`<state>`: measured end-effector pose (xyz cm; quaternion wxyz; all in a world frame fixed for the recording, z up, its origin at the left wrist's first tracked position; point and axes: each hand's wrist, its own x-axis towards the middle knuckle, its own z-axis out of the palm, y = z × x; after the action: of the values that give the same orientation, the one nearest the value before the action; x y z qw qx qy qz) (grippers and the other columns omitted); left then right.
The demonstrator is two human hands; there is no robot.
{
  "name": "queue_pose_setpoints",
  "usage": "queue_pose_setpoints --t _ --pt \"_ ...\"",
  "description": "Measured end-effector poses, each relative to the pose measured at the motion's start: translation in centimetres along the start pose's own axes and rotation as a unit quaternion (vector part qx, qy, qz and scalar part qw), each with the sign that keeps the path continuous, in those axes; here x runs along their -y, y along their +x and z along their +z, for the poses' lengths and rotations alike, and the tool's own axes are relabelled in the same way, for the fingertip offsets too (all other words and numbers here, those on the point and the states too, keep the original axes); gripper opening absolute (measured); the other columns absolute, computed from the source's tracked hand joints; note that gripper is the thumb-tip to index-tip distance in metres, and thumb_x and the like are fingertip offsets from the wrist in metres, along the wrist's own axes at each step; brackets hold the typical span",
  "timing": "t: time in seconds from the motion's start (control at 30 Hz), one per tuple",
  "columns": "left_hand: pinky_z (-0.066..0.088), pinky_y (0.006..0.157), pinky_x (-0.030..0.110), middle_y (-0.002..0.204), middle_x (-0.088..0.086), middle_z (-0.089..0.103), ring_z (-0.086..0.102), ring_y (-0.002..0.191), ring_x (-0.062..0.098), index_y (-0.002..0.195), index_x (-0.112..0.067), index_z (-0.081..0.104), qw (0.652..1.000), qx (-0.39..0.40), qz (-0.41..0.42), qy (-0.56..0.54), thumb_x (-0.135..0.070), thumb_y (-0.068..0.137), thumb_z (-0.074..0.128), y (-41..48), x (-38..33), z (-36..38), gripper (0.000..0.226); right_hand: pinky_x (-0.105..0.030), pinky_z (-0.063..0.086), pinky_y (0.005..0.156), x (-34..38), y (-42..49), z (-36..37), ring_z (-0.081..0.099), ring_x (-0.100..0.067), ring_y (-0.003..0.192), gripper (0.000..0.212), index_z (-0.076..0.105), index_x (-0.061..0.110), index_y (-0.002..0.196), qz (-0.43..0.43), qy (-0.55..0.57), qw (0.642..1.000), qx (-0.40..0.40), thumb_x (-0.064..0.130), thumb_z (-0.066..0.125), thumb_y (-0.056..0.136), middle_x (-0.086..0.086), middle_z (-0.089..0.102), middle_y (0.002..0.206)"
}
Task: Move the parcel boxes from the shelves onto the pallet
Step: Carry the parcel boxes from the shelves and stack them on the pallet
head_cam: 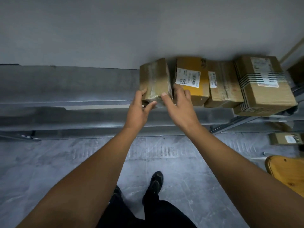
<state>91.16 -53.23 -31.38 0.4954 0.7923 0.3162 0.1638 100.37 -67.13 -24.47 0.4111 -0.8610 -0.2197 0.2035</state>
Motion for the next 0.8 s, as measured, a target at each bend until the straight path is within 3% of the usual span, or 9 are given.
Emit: queue_pose_setpoints --t 0.07,0.17,0.3,0.4,0.47,0.6,0.7,0.8 --pt "0.05 0.094 0.019 0.137 -0.008 0.06 0.064 0.114 0.011 0.147 -0.022 0.045 1.0 -0.002 -0.008 -0.019 -0.039 0.095 0.074 -1.2 0.5 -0.3 0.062 -0.041 0.041 0.11 0.8 0.1 1.2 0.046 -0.029 0.14 0.07 0.035 0.031 0.158 0.001 -0.027 0.999 0.019 0.067 0.048 0.1 -0.003 0.034 0.151" --pt "0.051 0.103 0.029 0.145 0.0 0.061 0.064 0.124 0.017 0.146 -0.023 0.045 0.999 -0.016 -0.003 -0.035 -0.035 0.095 0.075 -3.0 1.0 -1.1 0.06 -0.053 0.044 0.113 2.1 -0.3 2.7 0.044 -0.036 0.143 0.07 0.036 0.03 0.155 0.004 -0.044 0.999 0.018 0.069 0.048 0.099 -0.008 0.036 0.155" --pt "0.052 0.108 0.039 0.146 -0.006 0.054 0.06 0.128 0.012 0.147 -0.027 0.046 0.995 -0.054 -0.002 -0.081 -0.031 0.093 0.078 -5.0 1.8 -3.9 0.062 -0.052 0.047 0.109 4.4 -0.9 5.3 0.05 -0.033 0.129 0.059 0.044 0.028 0.139 -0.007 -0.016 1.0 0.0 0.067 0.058 0.096 -0.008 0.045 0.138" --pt "0.046 0.11 0.026 0.143 -0.008 0.048 0.05 0.133 -0.002 0.141 -0.04 0.048 0.99 -0.099 0.014 -0.104 -0.04 0.087 0.082 -6.4 2.3 -7.9 0.064 -0.049 0.049 0.102 7.0 -1.9 8.2 0.053 -0.027 0.115 0.053 0.046 0.02 0.127 -0.03 0.002 1.0 -0.006 0.06 0.064 0.096 -0.008 0.049 0.126" --pt "0.047 0.104 0.019 0.142 -0.005 0.047 0.05 0.132 -0.002 0.139 -0.043 0.048 0.981 -0.131 0.007 -0.14 -0.052 0.088 0.075 -7.2 2.7 -11.5 0.058 -0.048 0.049 0.1 8.9 -3.0 10.7 0.053 -0.025 0.114 0.052 0.045 0.019 0.126 -0.049 0.014 0.999 0.004 0.056 0.065 0.097 -0.008 0.051 0.128" --pt "0.05 0.103 0.029 0.149 -0.001 0.044 0.052 0.132 0.012 0.152 -0.046 0.035 0.956 -0.193 -0.069 -0.211 -0.069 0.092 0.055 -8.6 4.3 -19.4 0.067 -0.042 0.044 0.109 13.6 -5.5 16.8 0.047 -0.023 0.131 0.069 0.035 0.021 0.15 -0.092 0.01 0.994 0.051 0.057 0.063 0.098 -0.008 0.043 0.15" --pt "0.051 0.095 0.02 0.136 -0.006 0.045 0.057 0.116 -0.003 0.149 -0.033 0.05 0.943 -0.267 -0.087 -0.181 -0.059 0.1 0.057 -10.4 6.3 -25.5 0.056 -0.029 0.037 0.103 17.8 -7.5 21.9 0.037 -0.003 0.119 0.071 0.03 0.029 0.16 -0.136 0.002 0.987 0.086 0.055 0.059 0.101 0.001 0.042 0.14" --pt "0.046 0.078 0.002 0.13 -0.008 0.047 0.056 0.102 -0.017 0.139 -0.031 0.058 0.922 -0.333 -0.09 -0.175 -0.05 0.102 0.06 -13.0 8.8 -31.8 0.042 -0.029 0.038 0.104 22.4 -10.1 27.5 0.038 -0.004 0.12 0.069 0.03 0.031 0.162 -0.178 0.006 0.976 0.125 0.051 0.058 0.103 0.005 0.039 0.132"
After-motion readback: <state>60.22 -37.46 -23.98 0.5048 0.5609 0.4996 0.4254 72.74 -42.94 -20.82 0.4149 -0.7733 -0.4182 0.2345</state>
